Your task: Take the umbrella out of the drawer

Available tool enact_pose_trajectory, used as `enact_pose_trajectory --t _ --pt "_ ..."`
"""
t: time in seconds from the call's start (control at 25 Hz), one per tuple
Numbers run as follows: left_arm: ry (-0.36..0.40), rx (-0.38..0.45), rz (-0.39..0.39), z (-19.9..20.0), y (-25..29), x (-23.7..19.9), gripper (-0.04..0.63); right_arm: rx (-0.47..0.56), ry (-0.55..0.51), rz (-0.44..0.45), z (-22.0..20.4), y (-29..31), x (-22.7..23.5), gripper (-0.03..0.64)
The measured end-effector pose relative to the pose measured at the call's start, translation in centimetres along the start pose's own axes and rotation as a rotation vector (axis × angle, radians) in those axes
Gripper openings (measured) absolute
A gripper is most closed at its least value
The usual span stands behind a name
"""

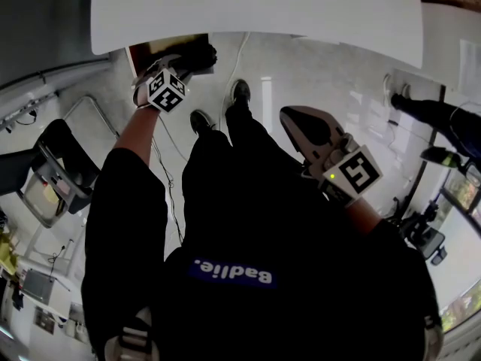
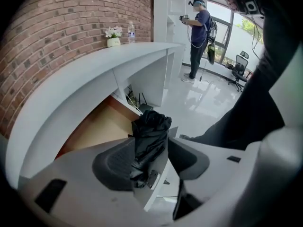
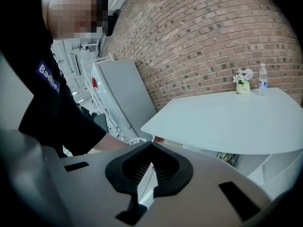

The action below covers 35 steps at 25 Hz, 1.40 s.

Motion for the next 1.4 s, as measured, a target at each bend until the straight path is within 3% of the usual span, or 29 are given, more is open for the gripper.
enact_pose_trajectory --t 0.24,0.52,0.8,0.96,1.2,1.4 --pt "0.077 -0.122 -0.032 -2.1 3.2 -0.6 0.276 -0.028 0.031 -0.03 -1.5 -0.7 1.0 0.026" --pt "0.137 -0.232 -0.054 -4.9 6.1 -1.4 0.285 -0.047 0.058 -0.08 -2.7 -1.3 2.3 0.026" --pt "0.314 -0.322 -0.118 -5.5 8.2 -2.4 0.288 -0.058 0.074 -0.111 -3.6 -1.7 3.0 0.026" --pt "0.389 -0.359 -0.162 -5.5 9.3 -2.4 0.299 -0.06 0.078 -0.12 -3.9 -1.8 3.1 0.026" --pt "0.424 -0.422 -0.19 -5.5 11.0 -2.5 0.295 -0.073 0.078 -0.133 -4.4 -1.8 3.0 0.026" --pt "0.461 -0.37 -0.182 -5.5 10.5 -1.9 0.253 -0.067 0.06 -0.153 -4.1 -2.0 2.7 0.026"
Point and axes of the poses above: the fingertips, and each gripper's own axes: y forward along the fingers, x to its right, z out of its top, the point moved 6 cm from there along -y, backward along the fingers, and after that the axes turned 11 degrees about x, right-handed, at the moved point
